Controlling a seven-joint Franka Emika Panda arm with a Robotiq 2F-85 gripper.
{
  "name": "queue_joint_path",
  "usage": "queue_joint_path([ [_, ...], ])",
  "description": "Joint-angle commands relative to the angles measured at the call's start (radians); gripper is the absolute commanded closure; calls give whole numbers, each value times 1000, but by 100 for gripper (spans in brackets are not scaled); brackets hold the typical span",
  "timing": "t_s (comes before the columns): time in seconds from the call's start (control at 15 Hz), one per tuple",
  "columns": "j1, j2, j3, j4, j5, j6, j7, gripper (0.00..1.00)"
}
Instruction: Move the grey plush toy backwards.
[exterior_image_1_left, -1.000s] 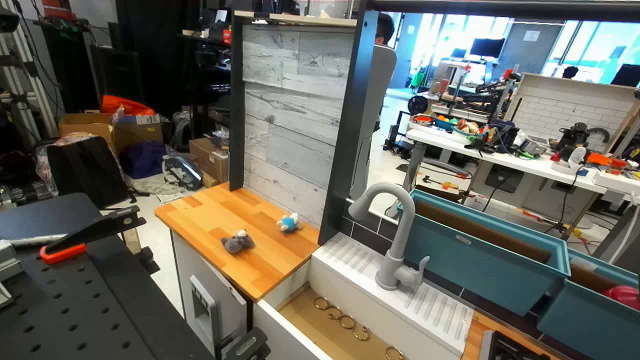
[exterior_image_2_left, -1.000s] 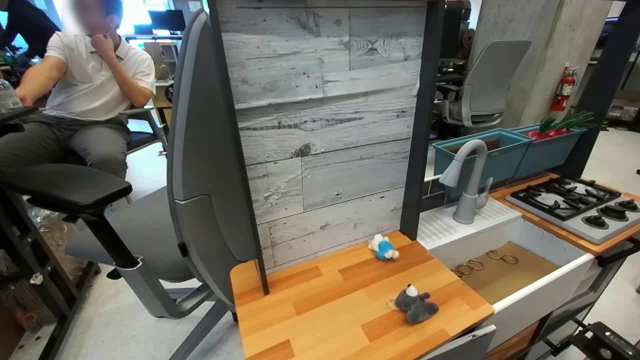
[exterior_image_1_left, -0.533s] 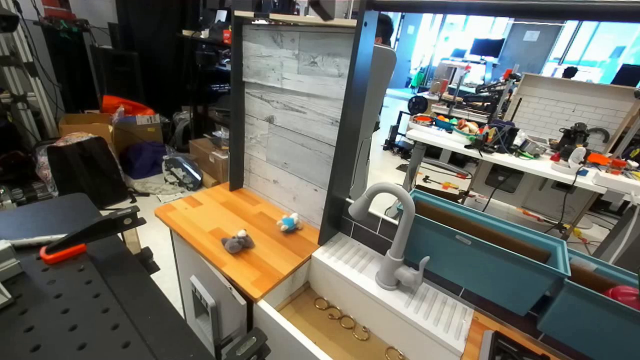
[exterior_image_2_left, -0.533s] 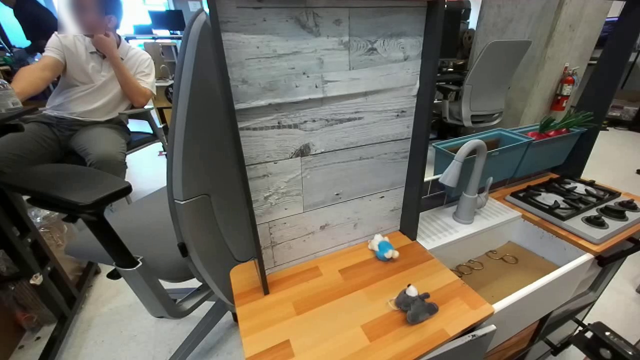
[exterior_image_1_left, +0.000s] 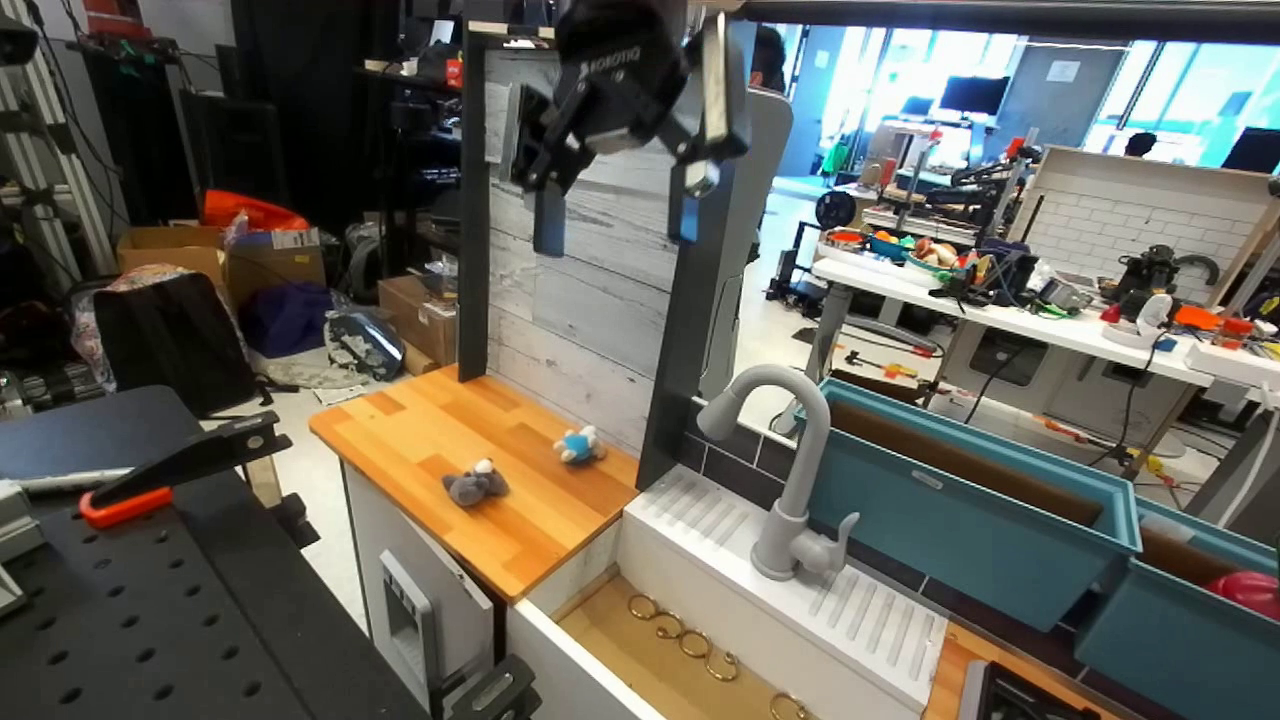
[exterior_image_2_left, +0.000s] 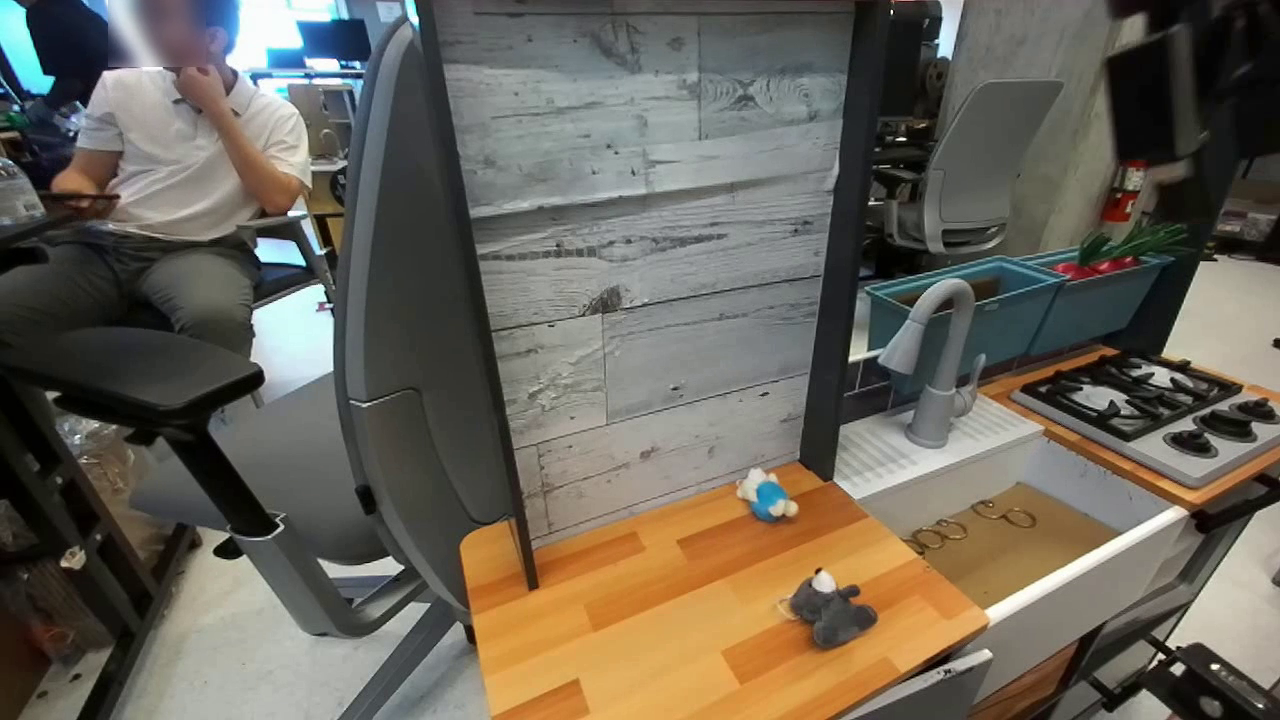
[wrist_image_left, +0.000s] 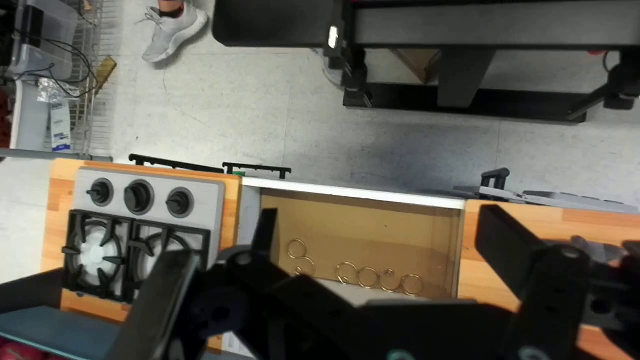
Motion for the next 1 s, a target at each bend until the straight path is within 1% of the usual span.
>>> queue_joint_path([
  [0.0,71,187,0,103,-19,69,111,0],
  [0.13,115,268,-16,126,-39,144,170,0],
  [0.27,154,347,-34,166,-59,191,202,0],
  [0.53,242,468,-76,206,-163,393,227,0],
  [0.67,303,532,-115,238,-234,443,238,0],
  [0.73,320,561,-121,253,-255,478,243,0],
  [0.87,354,613,-134,293,-285,507,237,0],
  [0.93,357,637,-127,314,-277,513,222,0],
])
